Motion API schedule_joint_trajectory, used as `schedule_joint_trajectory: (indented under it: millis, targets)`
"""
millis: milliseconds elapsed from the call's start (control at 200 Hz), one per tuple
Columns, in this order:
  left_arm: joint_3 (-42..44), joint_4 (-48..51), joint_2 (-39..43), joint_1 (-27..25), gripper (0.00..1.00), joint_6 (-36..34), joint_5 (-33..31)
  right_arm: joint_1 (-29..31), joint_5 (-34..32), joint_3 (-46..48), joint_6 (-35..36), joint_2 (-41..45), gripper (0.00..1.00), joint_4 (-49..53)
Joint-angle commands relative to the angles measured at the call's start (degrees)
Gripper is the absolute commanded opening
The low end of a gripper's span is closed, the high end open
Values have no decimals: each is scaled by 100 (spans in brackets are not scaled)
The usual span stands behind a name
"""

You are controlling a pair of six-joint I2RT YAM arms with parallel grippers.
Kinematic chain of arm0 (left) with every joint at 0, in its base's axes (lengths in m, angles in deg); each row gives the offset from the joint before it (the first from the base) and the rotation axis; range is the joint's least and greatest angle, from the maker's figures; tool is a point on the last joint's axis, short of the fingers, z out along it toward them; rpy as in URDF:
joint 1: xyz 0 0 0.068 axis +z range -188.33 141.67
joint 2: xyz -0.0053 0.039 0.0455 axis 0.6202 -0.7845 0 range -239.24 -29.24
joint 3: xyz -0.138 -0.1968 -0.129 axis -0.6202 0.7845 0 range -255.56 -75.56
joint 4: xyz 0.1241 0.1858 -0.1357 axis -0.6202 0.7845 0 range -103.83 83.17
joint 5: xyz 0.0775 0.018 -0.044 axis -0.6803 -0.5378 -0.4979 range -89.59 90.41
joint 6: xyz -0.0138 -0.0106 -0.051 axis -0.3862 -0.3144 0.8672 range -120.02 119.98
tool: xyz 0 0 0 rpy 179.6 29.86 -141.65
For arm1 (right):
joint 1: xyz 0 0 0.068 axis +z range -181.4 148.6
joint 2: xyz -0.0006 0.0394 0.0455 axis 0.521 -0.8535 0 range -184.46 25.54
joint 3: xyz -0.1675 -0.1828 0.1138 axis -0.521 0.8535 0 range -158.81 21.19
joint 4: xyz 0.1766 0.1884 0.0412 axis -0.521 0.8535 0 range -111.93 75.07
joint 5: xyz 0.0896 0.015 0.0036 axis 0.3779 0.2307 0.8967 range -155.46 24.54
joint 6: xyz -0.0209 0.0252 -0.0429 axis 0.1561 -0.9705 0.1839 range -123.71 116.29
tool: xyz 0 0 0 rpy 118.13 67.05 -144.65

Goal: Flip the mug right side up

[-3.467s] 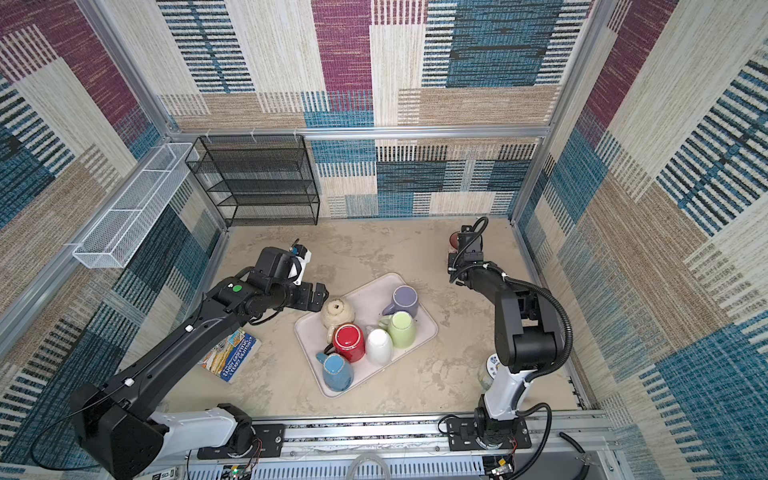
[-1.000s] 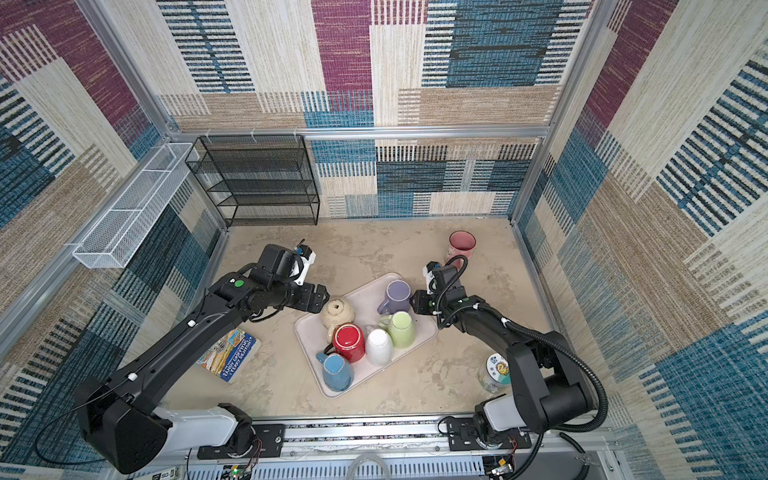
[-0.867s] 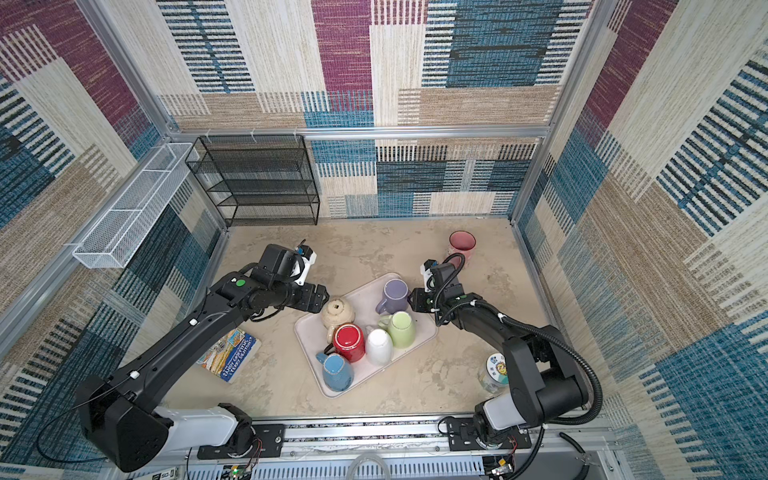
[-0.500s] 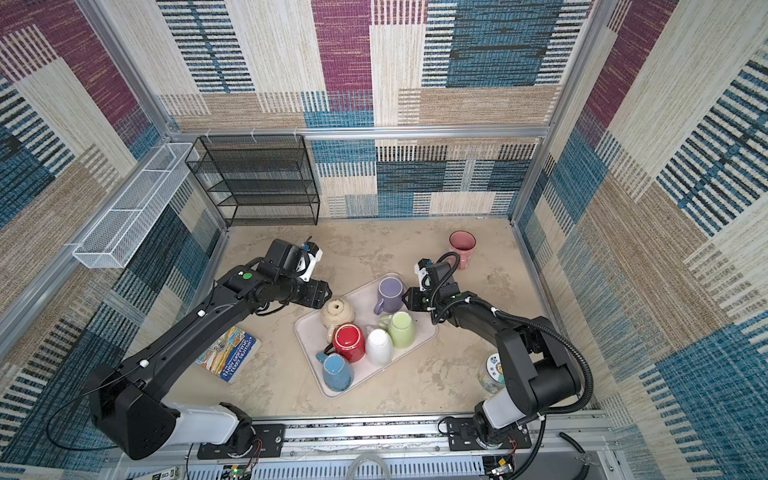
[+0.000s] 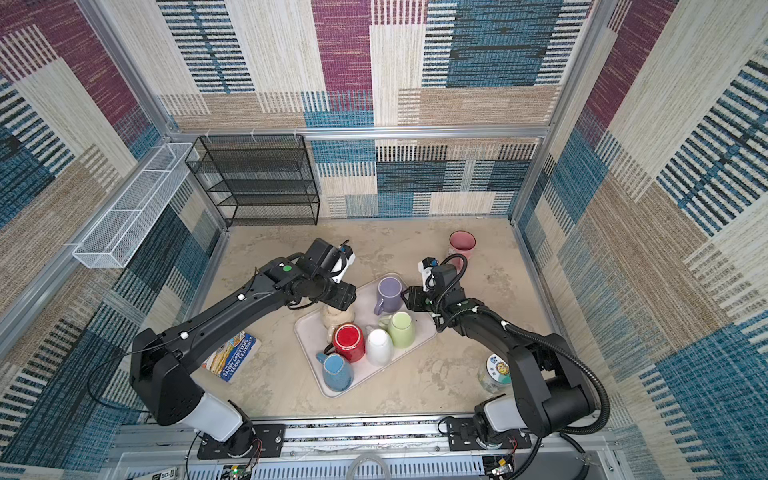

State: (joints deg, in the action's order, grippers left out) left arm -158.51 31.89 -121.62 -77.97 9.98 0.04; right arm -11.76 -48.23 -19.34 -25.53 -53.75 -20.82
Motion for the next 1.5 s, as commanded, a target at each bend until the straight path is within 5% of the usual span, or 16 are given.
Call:
schedule_joint_trajectory:
  millis: [0, 461, 1097, 1492]
  targets:
    - [-295, 157, -303, -91, 69, 146, -175, 0, -396, 85, -158, 289, 60, -220]
    - [-1321, 171, -1748, -653, 62, 465, -282, -74, -1329, 922, -620, 1254, 71, -516]
    - [-1844, 191, -2760, -712, 61, 419, -374, -90, -1310, 1037, -543, 1109, 72, -639]
    - [-1921, 183, -3018, -676, 48, 242, -578, -89, -1240, 1023, -516, 952, 71, -688]
